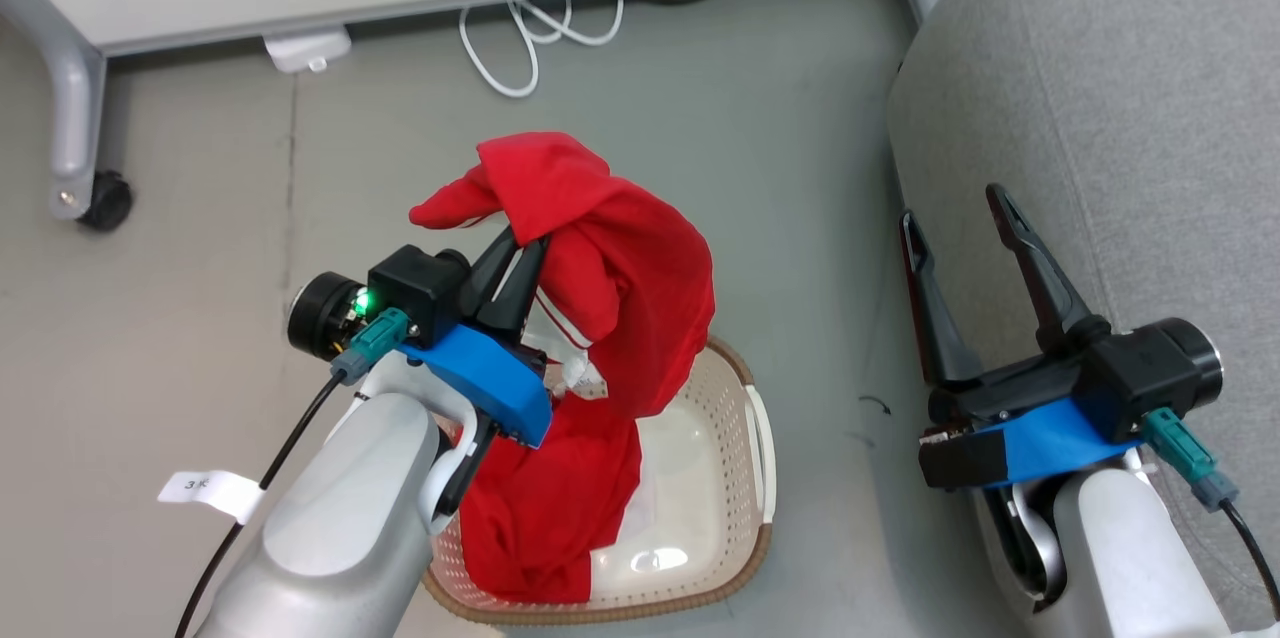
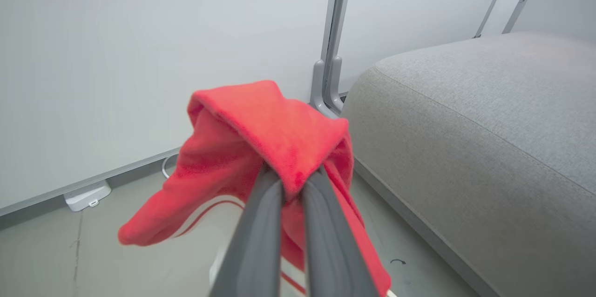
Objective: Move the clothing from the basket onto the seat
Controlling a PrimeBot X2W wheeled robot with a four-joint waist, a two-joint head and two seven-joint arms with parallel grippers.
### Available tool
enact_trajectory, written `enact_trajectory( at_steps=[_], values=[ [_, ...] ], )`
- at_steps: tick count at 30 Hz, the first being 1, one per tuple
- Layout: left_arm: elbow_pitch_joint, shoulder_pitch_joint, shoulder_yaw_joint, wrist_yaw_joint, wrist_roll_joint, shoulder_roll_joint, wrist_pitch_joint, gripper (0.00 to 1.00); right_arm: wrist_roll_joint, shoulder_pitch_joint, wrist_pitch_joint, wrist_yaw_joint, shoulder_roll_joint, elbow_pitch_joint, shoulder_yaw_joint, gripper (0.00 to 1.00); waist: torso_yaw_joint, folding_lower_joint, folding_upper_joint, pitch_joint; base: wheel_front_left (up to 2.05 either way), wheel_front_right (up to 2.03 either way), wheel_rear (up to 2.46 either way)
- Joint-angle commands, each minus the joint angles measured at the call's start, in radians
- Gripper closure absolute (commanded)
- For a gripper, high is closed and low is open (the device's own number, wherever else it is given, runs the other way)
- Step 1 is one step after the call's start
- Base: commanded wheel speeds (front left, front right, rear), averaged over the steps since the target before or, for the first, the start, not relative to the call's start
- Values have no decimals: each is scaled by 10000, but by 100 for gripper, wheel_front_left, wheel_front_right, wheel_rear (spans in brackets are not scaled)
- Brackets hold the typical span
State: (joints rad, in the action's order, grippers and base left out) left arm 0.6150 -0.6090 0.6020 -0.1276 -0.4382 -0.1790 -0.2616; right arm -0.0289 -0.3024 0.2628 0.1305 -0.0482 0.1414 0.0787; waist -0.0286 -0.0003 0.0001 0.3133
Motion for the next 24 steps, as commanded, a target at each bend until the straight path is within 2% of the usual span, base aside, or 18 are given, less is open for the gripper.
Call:
enact_trajectory(
  at_steps=[1,8,24],
  values=[
    [-228,96,-145,-26,114,20,-50,100,-19,197,31,5,-39,30,-23,0,69,3,-1,-446,0,0,0],
    [-1070,-37,-192,-33,149,-142,-51,100,-95,559,31,5,-39,105,-20,0,88,3,-1,-1079,0,0,0],
    [-2163,-865,691,-34,-29,-477,-43,100,-313,1166,31,5,-39,78,-156,0,211,3,-1,-1845,0,0,0]
  ],
)
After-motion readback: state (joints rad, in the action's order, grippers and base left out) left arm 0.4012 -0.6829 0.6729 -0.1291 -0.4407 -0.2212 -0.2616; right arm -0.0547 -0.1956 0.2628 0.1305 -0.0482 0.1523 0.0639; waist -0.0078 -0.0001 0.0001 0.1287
